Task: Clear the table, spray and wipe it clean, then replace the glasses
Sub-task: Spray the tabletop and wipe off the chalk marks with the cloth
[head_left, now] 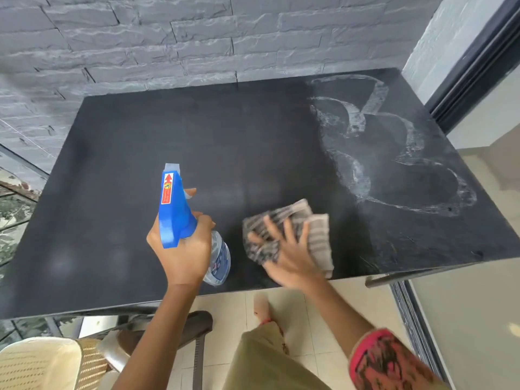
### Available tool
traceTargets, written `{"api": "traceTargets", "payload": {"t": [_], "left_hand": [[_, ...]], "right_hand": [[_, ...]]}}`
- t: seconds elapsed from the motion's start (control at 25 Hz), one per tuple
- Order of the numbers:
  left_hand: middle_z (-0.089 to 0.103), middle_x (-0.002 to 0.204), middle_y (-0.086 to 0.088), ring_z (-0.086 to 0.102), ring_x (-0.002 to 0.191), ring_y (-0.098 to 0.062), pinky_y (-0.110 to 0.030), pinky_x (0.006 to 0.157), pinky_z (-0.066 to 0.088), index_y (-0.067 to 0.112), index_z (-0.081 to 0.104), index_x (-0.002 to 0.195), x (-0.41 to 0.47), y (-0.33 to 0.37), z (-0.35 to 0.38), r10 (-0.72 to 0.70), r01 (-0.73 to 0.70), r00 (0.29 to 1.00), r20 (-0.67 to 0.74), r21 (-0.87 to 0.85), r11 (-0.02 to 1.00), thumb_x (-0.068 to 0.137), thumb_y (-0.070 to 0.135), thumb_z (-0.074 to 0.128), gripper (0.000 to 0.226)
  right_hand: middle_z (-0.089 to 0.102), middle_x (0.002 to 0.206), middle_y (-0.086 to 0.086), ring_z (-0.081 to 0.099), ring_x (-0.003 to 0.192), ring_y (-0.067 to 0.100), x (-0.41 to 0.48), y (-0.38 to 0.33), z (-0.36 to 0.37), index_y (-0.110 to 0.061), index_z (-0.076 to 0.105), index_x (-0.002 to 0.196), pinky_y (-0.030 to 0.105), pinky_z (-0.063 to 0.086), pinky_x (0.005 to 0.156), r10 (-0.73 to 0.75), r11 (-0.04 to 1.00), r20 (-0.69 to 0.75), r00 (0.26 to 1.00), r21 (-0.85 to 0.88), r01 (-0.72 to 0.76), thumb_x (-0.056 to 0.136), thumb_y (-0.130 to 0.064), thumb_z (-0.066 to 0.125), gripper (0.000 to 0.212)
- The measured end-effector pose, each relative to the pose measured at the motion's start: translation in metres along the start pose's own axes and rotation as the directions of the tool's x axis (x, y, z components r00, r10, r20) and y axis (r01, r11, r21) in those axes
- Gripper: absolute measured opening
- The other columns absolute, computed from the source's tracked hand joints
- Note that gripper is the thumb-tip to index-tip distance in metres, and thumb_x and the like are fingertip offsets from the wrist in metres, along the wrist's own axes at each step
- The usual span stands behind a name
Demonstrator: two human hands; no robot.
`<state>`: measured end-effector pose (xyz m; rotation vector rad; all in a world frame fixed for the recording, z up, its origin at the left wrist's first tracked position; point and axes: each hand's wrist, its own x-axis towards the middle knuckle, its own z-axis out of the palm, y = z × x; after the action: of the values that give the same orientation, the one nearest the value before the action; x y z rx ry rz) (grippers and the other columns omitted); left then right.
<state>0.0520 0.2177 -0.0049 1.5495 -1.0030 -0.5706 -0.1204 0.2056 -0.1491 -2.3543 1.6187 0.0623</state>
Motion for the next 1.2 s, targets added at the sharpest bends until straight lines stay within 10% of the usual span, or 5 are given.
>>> {"api": "traceTargets", "payload": {"t": [0.16,0.48,0.68,0.92,1.2], "left_hand": [[0.056,0.056,0.0,0.058,0.052,0.001,-0.003,0.057,0.044,-0.009,0.06,0.088,0.0,0.003,0.0,0.035,-0.035,0.999,-0.003,-0.001,0.999,0.067,0.008,0.052,0.029],[0.059,0.067,-0.009,0.059,0.055,0.0,-0.003,0.061,0.047,0.001,0.059,0.097,0.0,0.0,0.0,0.061,-0.061,0.998,0.007,-0.023,0.998,0.07,0.011,0.053,0.029],[0.058,0.064,-0.016,0.056,0.051,-0.005,-0.003,0.058,0.044,0.003,0.059,0.093,0.0,0.004,-0.001,0.036,-0.036,0.999,0.009,-0.031,0.999,0.069,0.01,0.051,0.026],[0.062,0.077,-0.029,0.061,0.07,-0.044,-0.025,0.067,0.051,0.041,0.052,0.087,-0.001,0.008,-0.005,0.049,-0.044,0.997,0.068,-0.071,0.997,0.071,0.011,0.052,0.034],[0.064,0.07,0.006,0.064,0.066,-0.016,-0.029,0.069,0.051,0.044,0.058,0.093,0.0,0.009,-0.008,0.007,0.001,0.992,0.124,-0.065,0.998,0.07,0.007,0.054,0.043]], "right_hand": [[0.017,0.158,-0.007,0.019,0.142,0.038,-0.072,-0.011,0.018,-0.054,0.023,0.14,0.066,-0.003,0.108,-0.272,0.961,-0.02,0.962,-0.055,0.27,0.087,-0.048,0.037,0.055],[-0.02,0.157,-0.012,-0.017,0.144,0.034,-0.016,0.06,-0.01,-0.056,-0.009,0.141,0.063,-0.022,0.107,0.264,0.962,0.014,0.964,0.073,-0.264,0.095,-0.049,0.025,0.058],[-0.019,0.157,-0.008,-0.014,0.143,0.035,-0.035,-0.022,0.016,-0.053,-0.009,0.142,0.06,-0.028,0.104,-0.053,0.999,-0.005,0.999,0.004,0.053,0.09,-0.051,0.039,0.071],[0.025,0.153,-0.009,0.009,0.146,0.024,-0.083,0.046,0.003,-0.027,0.049,0.135,0.033,-0.011,0.117,0.16,0.944,-0.159,0.974,0.313,-0.104,0.088,-0.011,0.052,0.049],[0.017,0.158,0.003,0.008,0.146,0.03,-0.052,0.008,0.006,-0.019,0.036,0.144,0.044,-0.004,0.118,0.143,0.967,-0.16,0.977,0.234,-0.103,0.088,-0.006,0.047,0.058]]}}
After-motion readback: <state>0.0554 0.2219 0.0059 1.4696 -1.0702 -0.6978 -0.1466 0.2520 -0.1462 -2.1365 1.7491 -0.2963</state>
